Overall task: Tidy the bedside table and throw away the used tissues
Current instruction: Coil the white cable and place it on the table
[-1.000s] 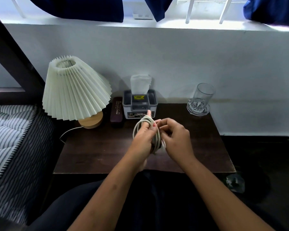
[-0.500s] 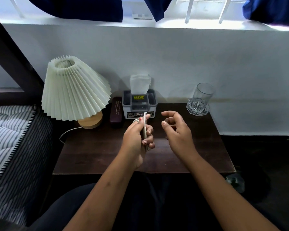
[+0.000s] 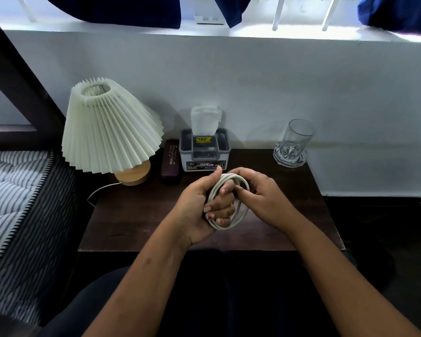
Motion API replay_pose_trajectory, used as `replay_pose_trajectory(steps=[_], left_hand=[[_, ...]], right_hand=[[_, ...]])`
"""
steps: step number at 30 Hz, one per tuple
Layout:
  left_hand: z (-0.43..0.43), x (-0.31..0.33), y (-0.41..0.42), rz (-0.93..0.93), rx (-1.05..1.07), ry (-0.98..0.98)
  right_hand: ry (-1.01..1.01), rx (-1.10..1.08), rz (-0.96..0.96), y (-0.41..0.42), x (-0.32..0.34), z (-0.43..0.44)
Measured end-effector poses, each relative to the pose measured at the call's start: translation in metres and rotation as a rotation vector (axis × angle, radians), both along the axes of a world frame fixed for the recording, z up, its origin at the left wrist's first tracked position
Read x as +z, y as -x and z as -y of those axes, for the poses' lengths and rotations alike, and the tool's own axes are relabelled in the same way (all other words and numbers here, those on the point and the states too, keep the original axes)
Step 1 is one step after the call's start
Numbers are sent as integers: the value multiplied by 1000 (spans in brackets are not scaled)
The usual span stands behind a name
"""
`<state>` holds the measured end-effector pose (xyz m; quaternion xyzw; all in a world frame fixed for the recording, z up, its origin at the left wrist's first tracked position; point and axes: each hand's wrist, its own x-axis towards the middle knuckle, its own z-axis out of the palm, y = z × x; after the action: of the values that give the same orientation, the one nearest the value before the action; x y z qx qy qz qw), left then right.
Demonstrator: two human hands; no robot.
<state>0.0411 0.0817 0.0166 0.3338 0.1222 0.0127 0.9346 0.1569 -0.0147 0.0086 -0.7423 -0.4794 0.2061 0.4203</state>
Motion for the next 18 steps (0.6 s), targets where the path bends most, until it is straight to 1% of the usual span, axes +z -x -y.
replay_pose_trajectory(steps=[3, 5, 9, 11, 14, 16, 18], left_hand=[[-1, 2, 2, 2, -46, -9], [-1, 4, 2, -15, -32, -32], [2, 8, 0, -100, 70, -188], [3, 9, -1, -149, 146, -244], [-3, 8, -3, -234, 269, -244], [-5, 8, -2, -238, 279, -226], [-5, 7, 0, -229, 251, -204]], right_hand=[[22, 62, -24, 0, 4, 1], [9, 44, -22, -2, 7, 2], [-14, -30, 11, -10, 8, 6], [-22, -4, -81, -14, 8, 7], [-53, 74, -304, -17, 12, 10], [-73, 67, -329, -16, 13, 11], [-90, 36, -287, -15, 10, 10]])
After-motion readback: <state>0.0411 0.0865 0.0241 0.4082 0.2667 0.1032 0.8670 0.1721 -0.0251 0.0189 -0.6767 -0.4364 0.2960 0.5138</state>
